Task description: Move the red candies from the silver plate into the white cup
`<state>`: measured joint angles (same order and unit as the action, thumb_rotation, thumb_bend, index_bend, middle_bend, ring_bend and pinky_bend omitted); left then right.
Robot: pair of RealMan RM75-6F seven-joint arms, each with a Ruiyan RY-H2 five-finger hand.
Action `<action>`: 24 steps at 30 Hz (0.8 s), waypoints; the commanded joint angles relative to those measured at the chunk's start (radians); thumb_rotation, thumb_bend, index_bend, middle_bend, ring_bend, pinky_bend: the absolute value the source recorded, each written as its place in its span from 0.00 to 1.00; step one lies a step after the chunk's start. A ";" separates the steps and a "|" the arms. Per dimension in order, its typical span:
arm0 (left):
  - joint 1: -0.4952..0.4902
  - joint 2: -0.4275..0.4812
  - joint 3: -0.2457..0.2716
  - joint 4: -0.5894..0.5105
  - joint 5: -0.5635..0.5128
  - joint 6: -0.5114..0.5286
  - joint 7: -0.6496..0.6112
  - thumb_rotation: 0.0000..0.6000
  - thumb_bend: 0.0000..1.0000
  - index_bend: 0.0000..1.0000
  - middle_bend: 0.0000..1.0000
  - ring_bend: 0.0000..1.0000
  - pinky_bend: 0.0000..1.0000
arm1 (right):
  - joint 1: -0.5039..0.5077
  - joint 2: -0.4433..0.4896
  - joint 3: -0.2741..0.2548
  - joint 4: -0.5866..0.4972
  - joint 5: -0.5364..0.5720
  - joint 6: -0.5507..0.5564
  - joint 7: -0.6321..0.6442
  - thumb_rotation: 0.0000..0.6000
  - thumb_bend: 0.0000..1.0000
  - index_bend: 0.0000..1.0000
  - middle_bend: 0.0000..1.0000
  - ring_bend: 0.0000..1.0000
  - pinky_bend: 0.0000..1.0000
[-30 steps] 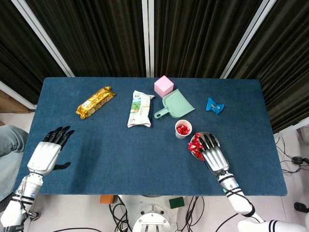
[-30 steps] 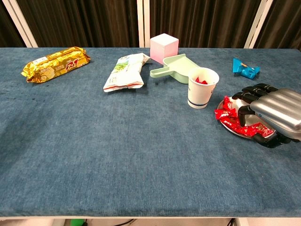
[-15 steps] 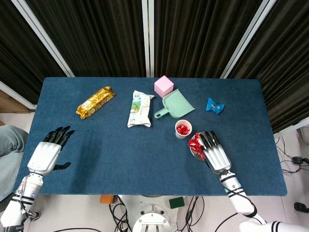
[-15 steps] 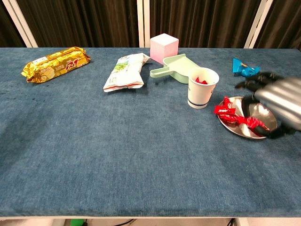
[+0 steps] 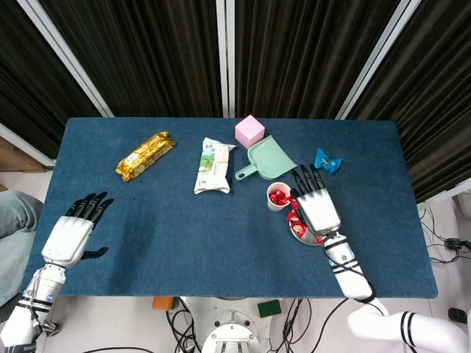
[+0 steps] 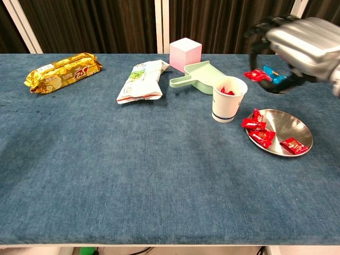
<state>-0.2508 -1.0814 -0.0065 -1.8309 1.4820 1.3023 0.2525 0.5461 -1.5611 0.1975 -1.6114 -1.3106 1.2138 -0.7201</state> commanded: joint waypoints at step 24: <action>-0.002 -0.001 0.000 0.002 -0.001 -0.005 0.000 1.00 0.03 0.11 0.03 0.00 0.15 | -0.041 0.053 -0.106 -0.036 -0.040 0.073 0.029 1.00 0.37 0.34 0.07 0.00 0.00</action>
<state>-0.2519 -1.0817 -0.0068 -1.8286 1.4807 1.2983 0.2525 0.5260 -1.5259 0.1131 -1.6355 -1.3310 1.2678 -0.7053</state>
